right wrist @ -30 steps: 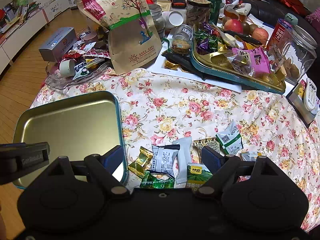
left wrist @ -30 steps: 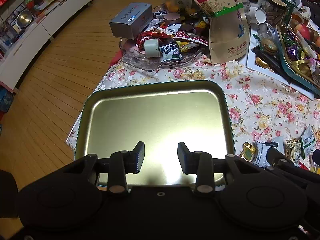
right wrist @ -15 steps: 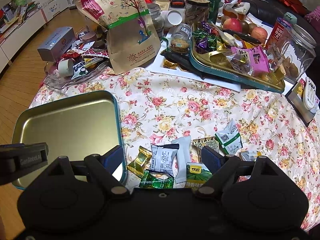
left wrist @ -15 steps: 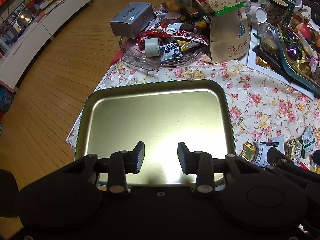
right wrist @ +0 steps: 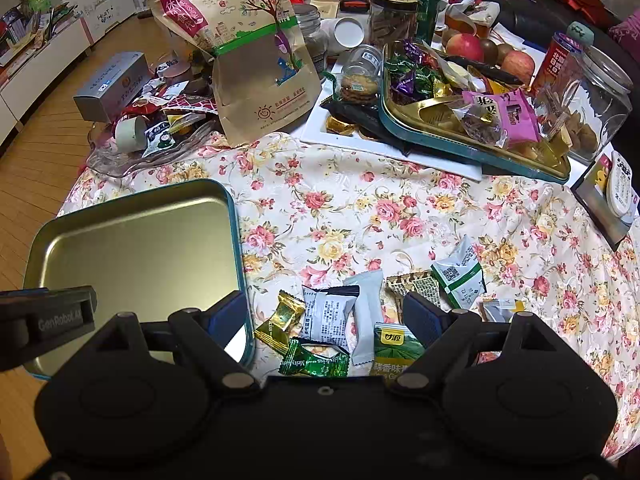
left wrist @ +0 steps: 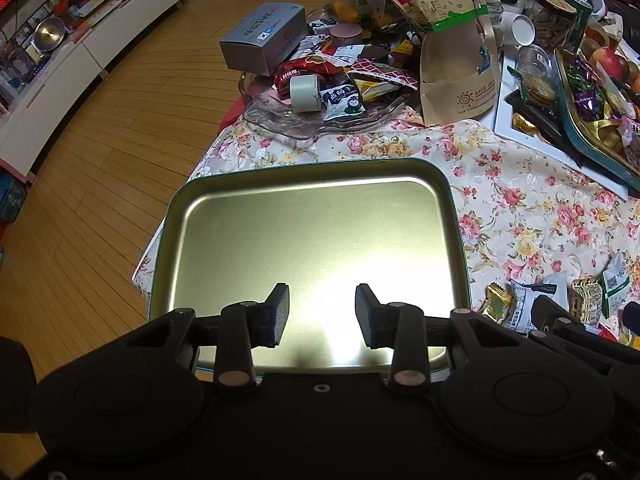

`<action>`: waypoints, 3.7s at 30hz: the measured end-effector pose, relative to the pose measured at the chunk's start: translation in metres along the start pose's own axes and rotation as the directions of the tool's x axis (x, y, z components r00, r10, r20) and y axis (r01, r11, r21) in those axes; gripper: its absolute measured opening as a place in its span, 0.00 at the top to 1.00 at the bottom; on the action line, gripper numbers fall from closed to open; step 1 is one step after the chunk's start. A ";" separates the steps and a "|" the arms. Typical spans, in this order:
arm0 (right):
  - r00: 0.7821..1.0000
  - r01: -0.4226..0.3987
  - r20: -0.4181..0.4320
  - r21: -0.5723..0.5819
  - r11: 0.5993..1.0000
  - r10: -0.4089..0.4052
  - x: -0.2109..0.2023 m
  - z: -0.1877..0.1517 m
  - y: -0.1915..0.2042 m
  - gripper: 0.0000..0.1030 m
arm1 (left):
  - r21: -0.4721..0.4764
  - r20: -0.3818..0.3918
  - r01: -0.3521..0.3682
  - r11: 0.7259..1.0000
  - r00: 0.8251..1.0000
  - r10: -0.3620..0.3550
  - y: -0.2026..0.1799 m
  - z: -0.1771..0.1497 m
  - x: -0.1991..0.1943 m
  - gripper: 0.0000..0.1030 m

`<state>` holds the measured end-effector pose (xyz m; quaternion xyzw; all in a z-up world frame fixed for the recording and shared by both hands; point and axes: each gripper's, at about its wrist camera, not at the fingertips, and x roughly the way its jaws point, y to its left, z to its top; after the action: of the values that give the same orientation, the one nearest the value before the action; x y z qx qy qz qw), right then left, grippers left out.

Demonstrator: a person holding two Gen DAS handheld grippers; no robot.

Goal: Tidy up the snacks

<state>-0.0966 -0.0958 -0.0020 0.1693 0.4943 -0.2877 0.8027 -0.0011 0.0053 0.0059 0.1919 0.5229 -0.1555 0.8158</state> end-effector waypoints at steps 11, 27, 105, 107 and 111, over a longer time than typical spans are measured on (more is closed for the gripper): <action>1.000 -0.005 0.000 0.006 1.000 0.005 0.001 0.001 0.000 0.14 | -0.004 0.000 0.001 1.000 1.000 -0.001 0.001 0.000 0.000 0.55; 1.000 -0.007 -0.008 0.000 1.000 0.007 0.003 0.000 0.005 0.14 | -0.014 -0.006 0.002 1.000 1.000 -0.002 0.002 0.001 0.001 0.55; 0.958 0.029 -0.274 0.374 0.927 0.081 0.050 -0.048 -0.215 0.81 | 0.239 -0.234 0.385 0.892 0.914 -0.332 -0.190 -0.036 0.027 0.56; 0.961 0.016 -0.262 0.386 0.922 0.093 0.046 -0.049 -0.219 0.81 | 0.234 -0.239 0.380 0.895 0.915 -0.326 -0.195 -0.038 0.031 0.56; 0.965 0.008 -0.243 0.391 0.920 0.095 0.040 -0.049 -0.225 0.81 | 0.231 -0.259 0.353 0.907 0.920 -0.292 -0.205 -0.042 0.043 0.56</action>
<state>-0.2588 -0.2553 -0.0570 0.3720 0.5234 -0.3373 0.6884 -0.1098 -0.1575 -0.0805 0.2288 0.6076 -0.3374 0.6816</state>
